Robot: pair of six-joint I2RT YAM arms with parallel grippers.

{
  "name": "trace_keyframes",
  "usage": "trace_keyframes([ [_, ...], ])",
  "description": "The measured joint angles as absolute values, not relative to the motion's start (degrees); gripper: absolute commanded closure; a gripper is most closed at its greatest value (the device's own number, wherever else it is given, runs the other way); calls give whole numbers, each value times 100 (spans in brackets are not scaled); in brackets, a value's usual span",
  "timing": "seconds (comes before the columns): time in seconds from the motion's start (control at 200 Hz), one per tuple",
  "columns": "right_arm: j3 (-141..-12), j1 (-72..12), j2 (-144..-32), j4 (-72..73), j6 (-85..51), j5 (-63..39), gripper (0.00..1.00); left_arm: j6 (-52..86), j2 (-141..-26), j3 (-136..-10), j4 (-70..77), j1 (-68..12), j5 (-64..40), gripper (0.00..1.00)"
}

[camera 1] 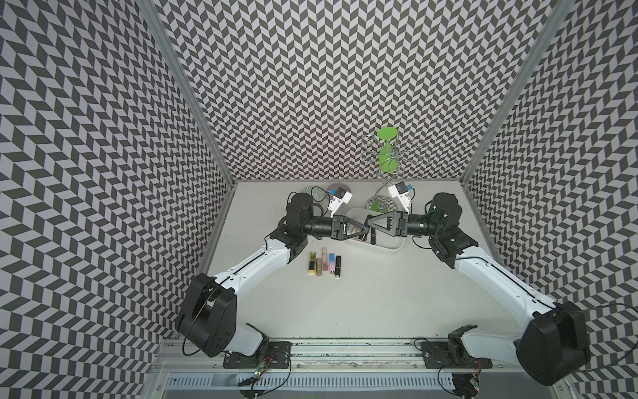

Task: Put the lipstick into the storage box
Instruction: Pick up the lipstick at the center of the board, then place the lipstick in the storage box.

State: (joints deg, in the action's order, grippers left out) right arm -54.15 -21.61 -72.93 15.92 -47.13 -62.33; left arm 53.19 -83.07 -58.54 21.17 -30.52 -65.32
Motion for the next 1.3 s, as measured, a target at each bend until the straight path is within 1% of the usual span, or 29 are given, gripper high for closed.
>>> trace_keyframes([
  [0.05,-5411,-2163,-7293,1649,-4744,-6208,55,5365,-8302,-5854,2178,-3052,-6547,88],
  [0.22,-5402,-2163,-7295,1785,-4840,-6136,73,5419,-8302,-5854,2318,-3074,-6573,88],
  [0.34,-5402,-2163,-7297,1831,-4934,-6130,83,5430,-8302,-5854,2414,-3076,-6589,87],
  [0.446,-5402,-2163,-7299,1865,-4956,-6130,86,5439,-8302,-5854,2443,-3076,-6589,87],
  [0.611,-5402,-2163,-7310,1887,-4963,-6130,91,5474,-8309,-5854,2456,-3076,-6591,81],
  [0.651,-5402,-2163,-7310,1890,-4963,-6130,91,5481,-8315,-5854,2477,-3076,-6591,76],
  [0.696,-5402,-2161,-7310,1894,-4963,-6130,92,5492,-8324,-5854,2495,-3076,-6591,64],
  [0.776,-5402,-2163,-7321,1894,-4945,-6128,92,5548,-8337,-5863,2499,-3076,-6591,46],
  [0.851,-5404,-2163,-7345,1872,-4897,-6104,92,5518,-8337,-5874,2495,-3076,-6584,34],
  [0.876,-5404,-2163,-7349,1848,-4877,-6086,92,5544,-8337,-5876,2482,-3072,-6580,31],
  [0.901,-5406,-2163,-7356,1813,-4856,-6075,92,5522,-8337,-5883,2469,-3068,-6571,20],
  [0.916,-5411,-2163,-7363,1778,-4821,-6055,92,5463,-8337,-5892,2429,-3061,-6563,5],
  [0.926,-5415,-2163,-7365,1763,-4805,-6045,92,5454,-8337,-5892,2429,-3057,-6569,2],
  [1.001,-5529,-2139,-7430,1479,-4650,-5931,92,5321,-8335,-5944,2158,-3004,-6490,1],
  [1.077,-5754,-2073,-7553,1035,-4390,-5754,94,4930,-8335,-6128,1527,-2923,-6274,1],
  [1.167,-6134,-1949,-7752,311,-3983,-5424,94,4270,-8335,-6543,469,-2803,-5717,1],
  [1.302,-6814,-1728,-8200,-858,-3354,-4595,94,3350,-8281,-6958,-906,-2659,-4700,1],
])
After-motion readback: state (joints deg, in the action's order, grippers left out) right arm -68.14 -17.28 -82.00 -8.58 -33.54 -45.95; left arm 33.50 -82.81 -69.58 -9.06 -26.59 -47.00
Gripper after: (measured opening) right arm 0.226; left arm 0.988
